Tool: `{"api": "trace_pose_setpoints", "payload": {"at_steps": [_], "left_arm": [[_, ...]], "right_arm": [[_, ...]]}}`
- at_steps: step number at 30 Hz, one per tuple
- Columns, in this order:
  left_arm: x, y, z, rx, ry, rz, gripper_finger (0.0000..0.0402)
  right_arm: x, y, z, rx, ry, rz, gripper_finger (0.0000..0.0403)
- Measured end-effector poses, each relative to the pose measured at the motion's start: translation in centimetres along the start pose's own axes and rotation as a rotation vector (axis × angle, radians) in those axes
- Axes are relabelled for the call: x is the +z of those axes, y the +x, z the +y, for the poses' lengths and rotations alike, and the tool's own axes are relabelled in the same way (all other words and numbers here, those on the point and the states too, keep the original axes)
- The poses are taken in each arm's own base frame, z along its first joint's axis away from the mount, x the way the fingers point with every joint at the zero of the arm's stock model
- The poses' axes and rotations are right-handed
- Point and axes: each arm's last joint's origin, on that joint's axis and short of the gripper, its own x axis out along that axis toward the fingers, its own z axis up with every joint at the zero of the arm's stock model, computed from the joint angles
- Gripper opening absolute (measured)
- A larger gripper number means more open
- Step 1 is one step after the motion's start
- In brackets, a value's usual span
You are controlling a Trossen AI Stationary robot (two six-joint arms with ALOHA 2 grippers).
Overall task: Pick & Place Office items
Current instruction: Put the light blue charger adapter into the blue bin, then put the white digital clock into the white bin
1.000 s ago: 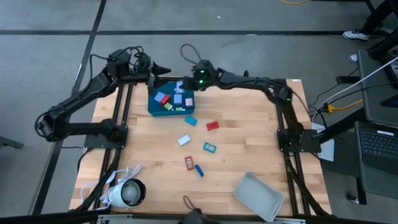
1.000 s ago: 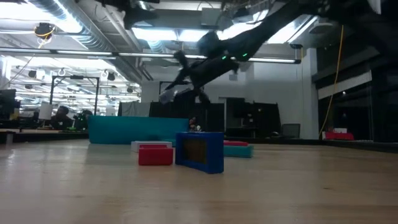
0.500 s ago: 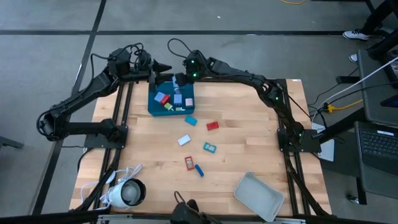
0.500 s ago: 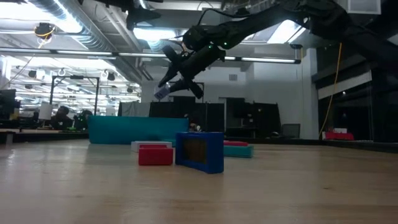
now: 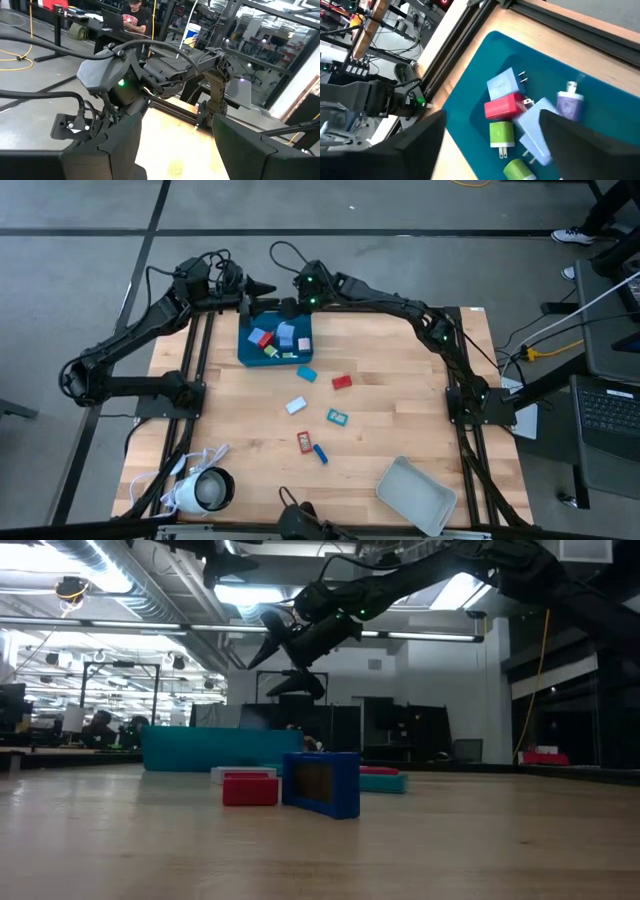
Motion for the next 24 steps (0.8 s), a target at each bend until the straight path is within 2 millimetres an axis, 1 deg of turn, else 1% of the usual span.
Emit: {"api": "trace_pose_setpoints", "payload": {"at_steps": [2,4,6,9,12,15,18,19,21,24], "left_arm": [[0.0,0.0,0.0,0.0,0.0,0.0,0.0239],[0.0,0.0,0.0,-0.001,0.002,0.001,0.0239],[0.0,0.0,0.0,-0.002,0.003,0.001,0.0239],[0.0,0.0,-0.1,-0.019,0.009,0.006,0.0239],[0.0,0.0,-0.1,-0.035,0.009,0.011,0.0239],[0.0,0.0,-0.1,-0.027,0.008,0.009,0.0239],[-0.1,0.2,0.1,0.004,-0.015,0.009,0.0239],[-0.3,0.3,0.3,0.013,-0.024,0.028,0.0239],[-1.4,1.0,0.6,0.046,-0.025,0.11,0.0239],[-3.7,2.6,1.1,0.121,-0.034,0.285,0.0239]], "right_arm": [[0.0,0.0,0.0,0.0,0.0,0.001,0.0345],[0.0,0.0,0.1,0.003,-0.001,-0.001,0.0352],[0.1,0.0,0.2,0.025,0.007,-0.002,0.0349],[0.6,-0.3,0.8,0.103,0.008,-0.023,0.0334],[1.4,-1.7,2.1,0.177,-0.009,-0.052,0.0319],[2.2,-4.2,3.8,0.22,-0.066,-0.093,0.031],[2.6,-7.7,6.0,0.245,-0.154,-0.131,0.0306],[2.7,-9.1,6.8,0.246,-0.188,-0.142,0.0305],[2.6,-12.0,8.3,0.243,-0.255,-0.163,0.0304],[2.1,-16.5,10.4,0.226,-0.32,-0.193,0.0304]]}}
